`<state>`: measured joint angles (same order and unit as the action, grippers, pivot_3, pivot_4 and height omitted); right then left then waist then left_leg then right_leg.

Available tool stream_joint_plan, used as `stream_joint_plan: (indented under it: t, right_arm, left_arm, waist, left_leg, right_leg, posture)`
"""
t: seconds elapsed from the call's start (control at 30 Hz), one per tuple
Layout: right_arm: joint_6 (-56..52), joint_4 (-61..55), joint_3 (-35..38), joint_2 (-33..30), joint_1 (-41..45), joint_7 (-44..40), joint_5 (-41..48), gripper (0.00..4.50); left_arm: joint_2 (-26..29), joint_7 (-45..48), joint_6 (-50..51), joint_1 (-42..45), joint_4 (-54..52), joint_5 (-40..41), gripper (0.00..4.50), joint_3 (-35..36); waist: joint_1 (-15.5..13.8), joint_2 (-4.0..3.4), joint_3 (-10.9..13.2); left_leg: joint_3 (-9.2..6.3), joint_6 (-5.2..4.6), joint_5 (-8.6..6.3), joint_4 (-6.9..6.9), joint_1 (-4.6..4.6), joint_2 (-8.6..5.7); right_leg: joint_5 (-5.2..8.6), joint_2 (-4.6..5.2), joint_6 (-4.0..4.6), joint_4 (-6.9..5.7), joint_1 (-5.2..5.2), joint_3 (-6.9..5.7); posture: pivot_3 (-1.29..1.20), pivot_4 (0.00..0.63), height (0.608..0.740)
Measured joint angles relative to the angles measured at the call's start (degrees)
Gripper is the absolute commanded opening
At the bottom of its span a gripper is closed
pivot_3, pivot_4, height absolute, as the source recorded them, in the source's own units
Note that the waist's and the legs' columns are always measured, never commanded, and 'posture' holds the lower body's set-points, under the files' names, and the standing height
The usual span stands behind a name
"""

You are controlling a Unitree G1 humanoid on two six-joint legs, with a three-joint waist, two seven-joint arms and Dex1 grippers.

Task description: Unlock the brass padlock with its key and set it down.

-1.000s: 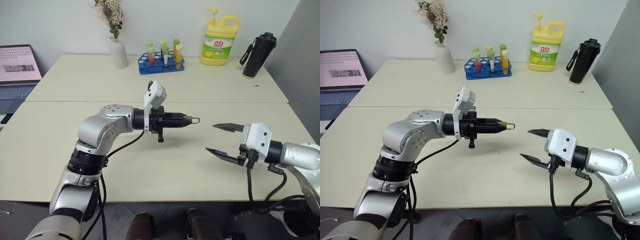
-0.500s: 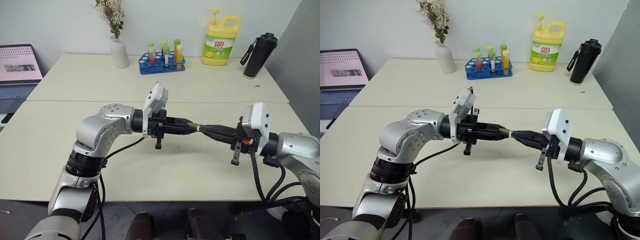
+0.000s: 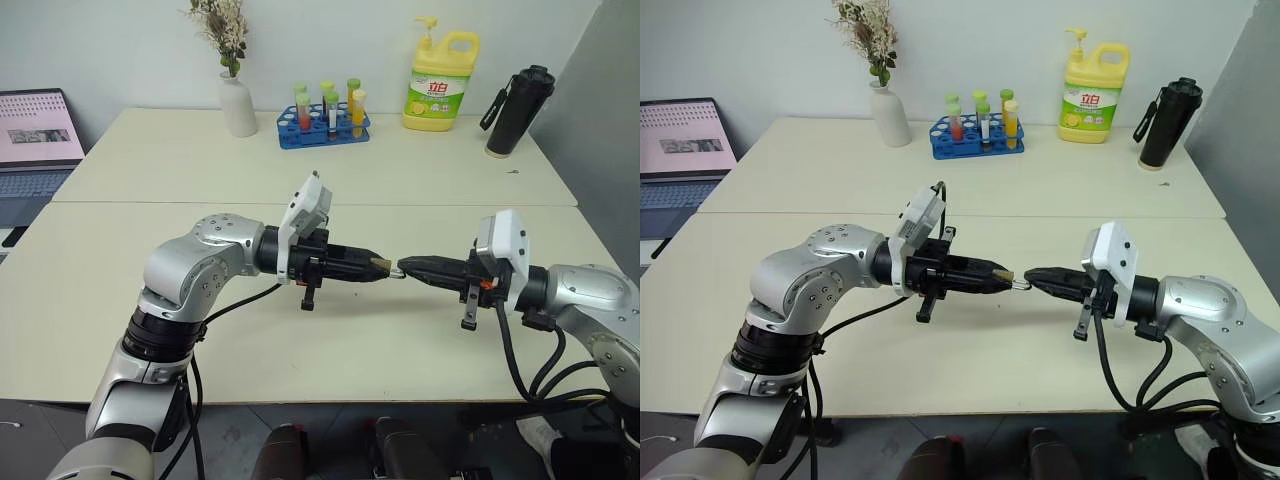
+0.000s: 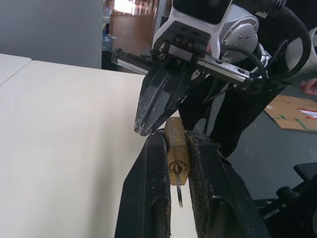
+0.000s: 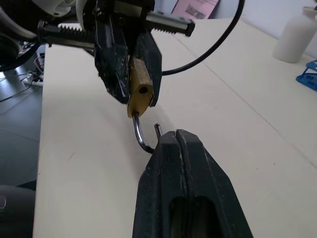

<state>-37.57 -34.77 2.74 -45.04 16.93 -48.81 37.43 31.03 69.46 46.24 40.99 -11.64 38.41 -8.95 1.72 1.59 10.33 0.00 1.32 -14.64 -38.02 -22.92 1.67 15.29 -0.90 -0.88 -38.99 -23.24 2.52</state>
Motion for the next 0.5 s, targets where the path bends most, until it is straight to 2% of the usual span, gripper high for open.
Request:
stream_joint_plan:
  t: [0.5]
  right_arm:
    - [0.21,0.85,-1.55,-1.02,-0.32,-4.09,0.02,0.0]
  left_arm:
    - [0.25,-0.16,2.46,-0.3,-0.09,2.08,0.17,0.0]
  waist:
    - [-0.02,0.0,0.0]
  left_leg:
    - [-0.01,0.0,0.0,0.0,0.0,0.0]
  right_leg:
    - [0.0,0.0,0.0,0.0,0.0,0.0]
  posture:
    - [0.0,0.15,0.74]
